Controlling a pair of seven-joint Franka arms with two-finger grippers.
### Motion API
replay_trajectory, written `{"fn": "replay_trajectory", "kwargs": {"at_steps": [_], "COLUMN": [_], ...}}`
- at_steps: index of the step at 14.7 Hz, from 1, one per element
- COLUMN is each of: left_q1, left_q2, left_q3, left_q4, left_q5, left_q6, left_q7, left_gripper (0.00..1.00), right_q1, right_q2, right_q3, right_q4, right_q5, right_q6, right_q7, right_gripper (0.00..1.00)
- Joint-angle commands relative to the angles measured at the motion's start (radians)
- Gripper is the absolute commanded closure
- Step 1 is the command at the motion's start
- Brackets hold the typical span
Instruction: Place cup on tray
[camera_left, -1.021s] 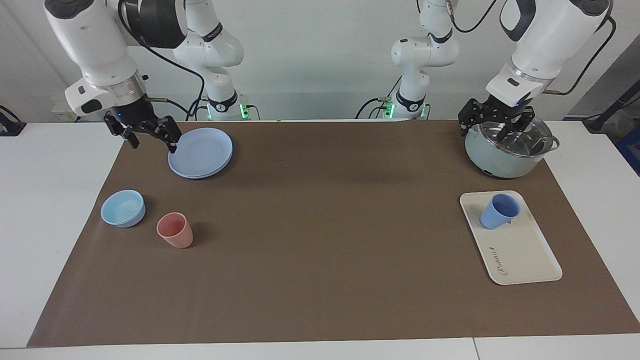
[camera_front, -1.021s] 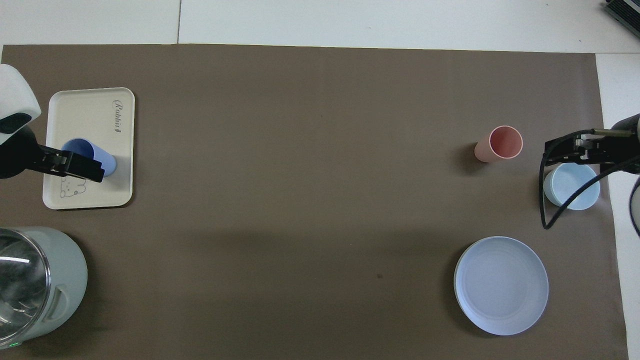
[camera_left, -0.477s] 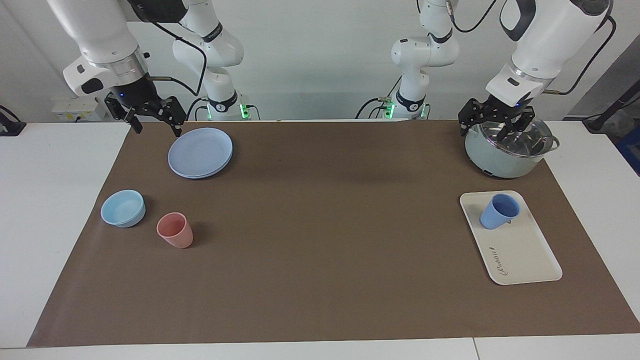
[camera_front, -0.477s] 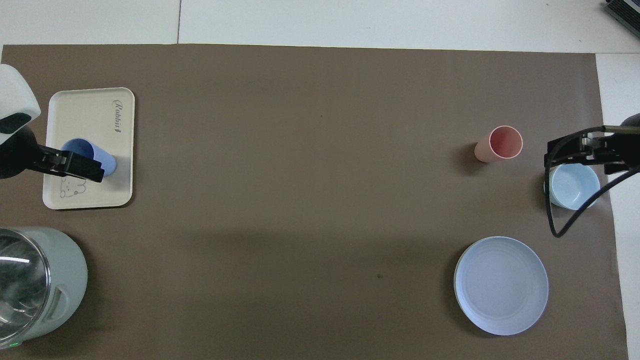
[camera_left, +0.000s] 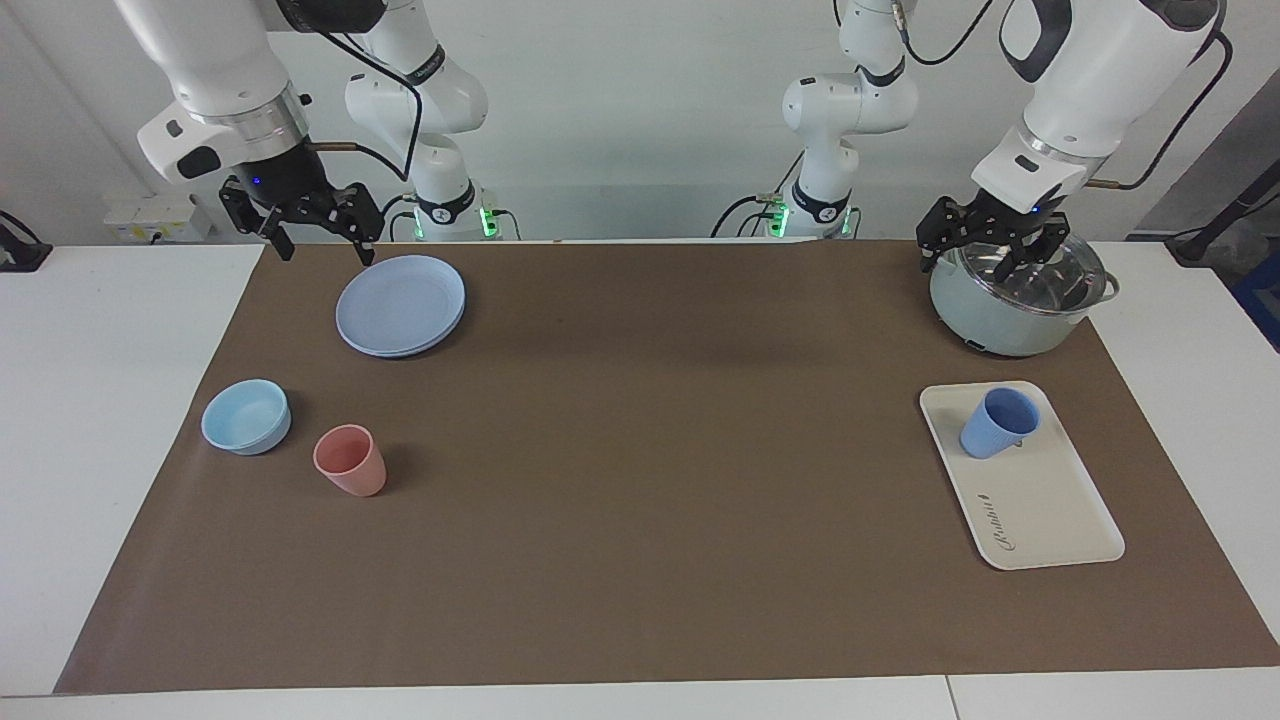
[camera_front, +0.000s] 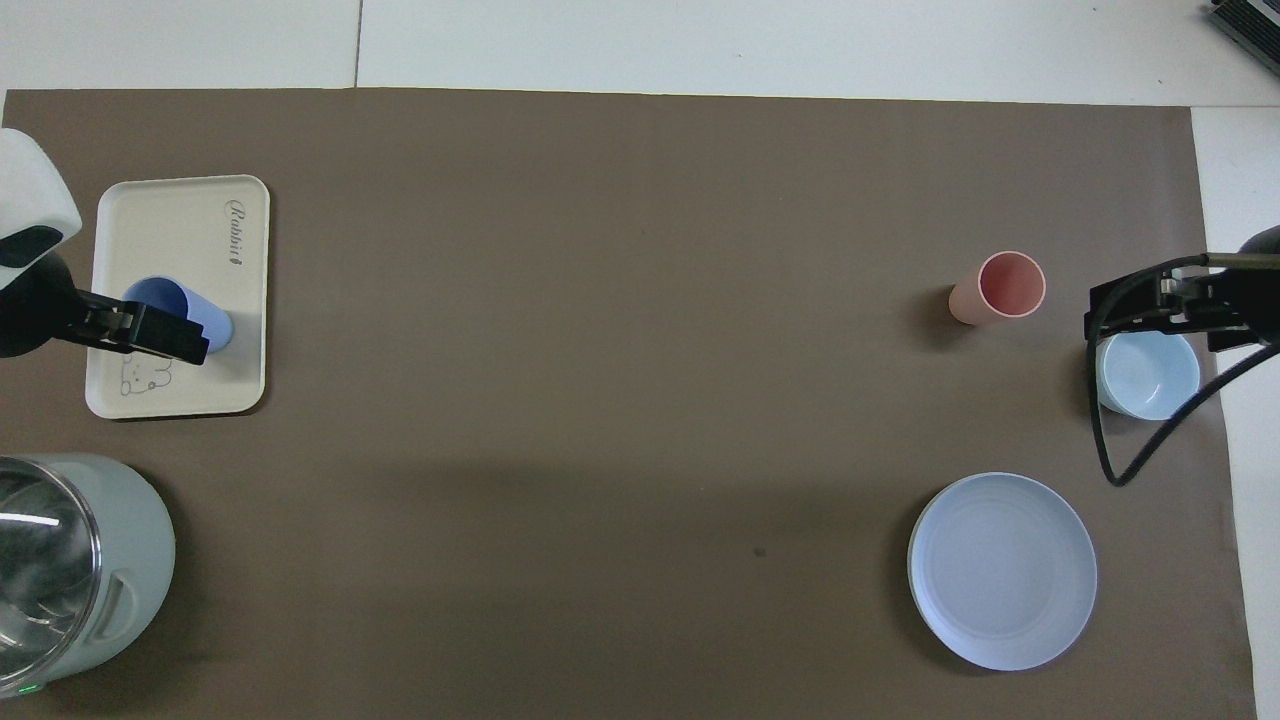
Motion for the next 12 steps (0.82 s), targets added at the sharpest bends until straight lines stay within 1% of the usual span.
{"fn": "replay_trajectory", "kwargs": {"at_steps": [1,10,11,12], "left_q1": [0.001,0.001,0.001,0.001], "left_q2": [-0.029,-0.029,-0.029,-0.029], "left_q3": [-0.002,-0.002,-0.002,-0.002], "left_q4": [-0.029,-0.029,-0.029,-0.029], "left_q5": [0.021,0.021,0.021,0.021], "left_q6": [-0.003,0.0,0.0,0.001], "left_q7": [0.008,0.008,0.008,0.008], "left_gripper": [0.0,0.0,0.0,0.0], "right_q1": [-0.011,-0.017,-0.006,0.039], "right_q2": [0.013,0.013,0.01,0.006], "right_q3": [0.008,0.004,-0.008,-0.051], "right_q4": [0.026,0.027,0.027,0.027], "right_q5": [0.017,0.028,0.029,0.025], "right_q6": [-0.011,-0.015,-0.018,-0.024], "right_q7": [-0.027,-0.027,-0.027,-0.027], "right_gripper": [0.0,0.0,0.0,0.0]}}
